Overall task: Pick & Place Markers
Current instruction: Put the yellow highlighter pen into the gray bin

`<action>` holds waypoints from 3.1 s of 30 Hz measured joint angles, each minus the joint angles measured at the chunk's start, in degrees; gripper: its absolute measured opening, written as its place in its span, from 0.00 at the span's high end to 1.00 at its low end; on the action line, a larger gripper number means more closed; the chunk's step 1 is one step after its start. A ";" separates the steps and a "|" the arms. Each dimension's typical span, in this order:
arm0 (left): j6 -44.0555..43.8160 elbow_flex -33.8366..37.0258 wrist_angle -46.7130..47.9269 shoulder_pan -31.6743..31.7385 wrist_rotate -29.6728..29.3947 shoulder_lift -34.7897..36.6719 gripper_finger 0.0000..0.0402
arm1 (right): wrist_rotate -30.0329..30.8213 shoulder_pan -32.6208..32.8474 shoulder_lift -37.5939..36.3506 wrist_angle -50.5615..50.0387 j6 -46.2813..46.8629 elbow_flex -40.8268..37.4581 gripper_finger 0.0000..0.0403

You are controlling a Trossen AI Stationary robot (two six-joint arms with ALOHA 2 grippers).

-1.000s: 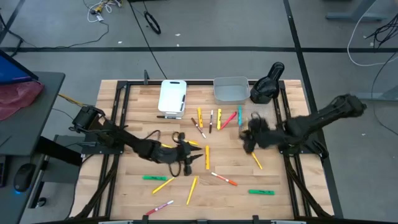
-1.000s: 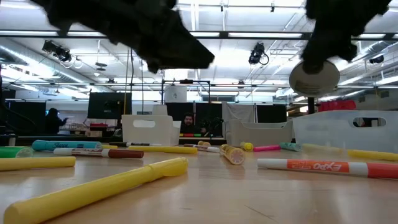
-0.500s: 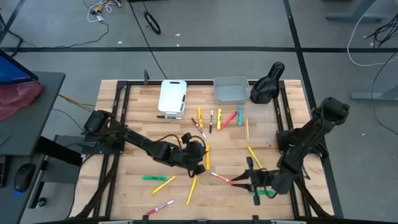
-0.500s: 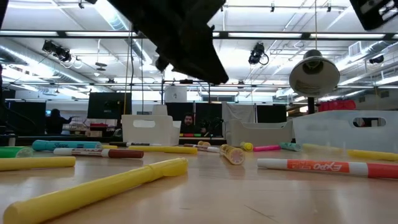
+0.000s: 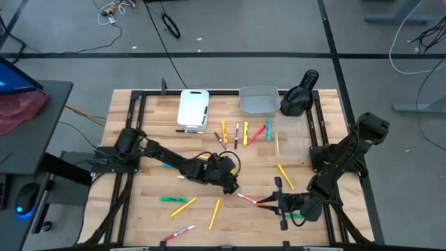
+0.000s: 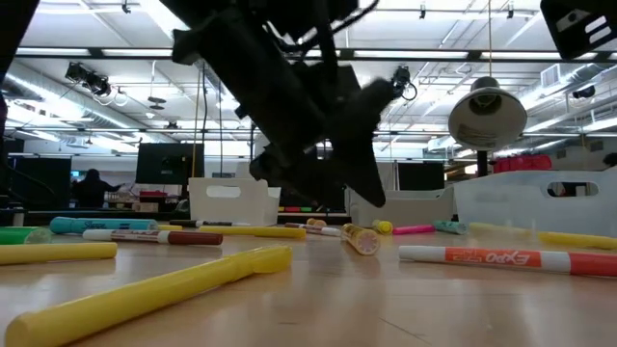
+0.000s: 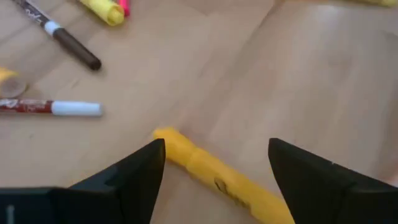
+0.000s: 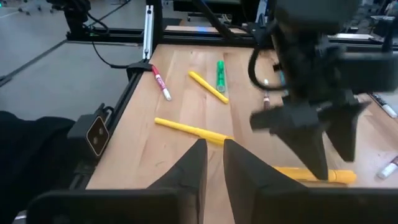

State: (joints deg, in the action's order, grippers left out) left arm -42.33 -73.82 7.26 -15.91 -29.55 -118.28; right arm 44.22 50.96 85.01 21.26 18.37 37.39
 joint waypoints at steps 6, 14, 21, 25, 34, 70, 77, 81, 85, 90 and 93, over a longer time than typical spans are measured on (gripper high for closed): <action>-3.95 -5.25 14.26 0.01 -2.08 -2.49 0.30 | -0.10 0.13 -0.01 -0.36 0.44 0.04 0.87; -6.98 -3.78 15.18 0.13 4.45 -2.43 0.42 | -0.10 0.13 -0.01 -0.85 0.20 0.04 0.87; -8.04 -3.47 16.22 0.40 5.69 -2.29 0.63 | -0.10 0.13 -0.01 -1.11 -0.26 0.04 0.87; -8.04 -3.43 16.16 0.38 6.02 -2.29 0.78 | -0.10 0.13 -0.01 -1.22 -0.32 0.04 0.87; -4.50 -3.01 13.01 0.29 8.25 -0.62 0.83 | -0.10 0.13 -0.01 -1.67 -0.46 0.04 0.87; 39.93 -3.21 -40.49 -2.70 8.84 8.81 0.83 | -1.45 -13.44 0.16 29.18 -18.74 -5.42 0.35; 40.00 -3.21 -40.53 -2.70 8.60 8.80 0.81 | -1.81 -13.44 0.14 30.58 -19.09 -5.42 0.59; 40.09 -3.21 -40.33 -2.74 8.74 8.81 0.79 | -1.82 -13.40 0.14 30.60 -18.20 -5.42 0.79; 40.27 -3.23 -39.78 -2.75 8.79 8.81 0.74 | -1.83 -13.39 0.14 30.45 -17.58 -5.42 0.89; 41.99 -3.21 -30.43 -2.68 5.56 11.47 0.62 | 2.41 -13.38 -2.09 25.67 -13.16 -5.42 0.89; 40.87 -3.23 -18.68 -2.97 1.41 15.02 0.56 | 2.74 -13.81 -6.02 17.99 -8.15 -5.42 0.89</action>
State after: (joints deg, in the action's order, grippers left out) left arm -1.46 -77.06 -11.42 -18.88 -28.13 -103.27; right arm 46.96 37.15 78.99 39.24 10.22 31.97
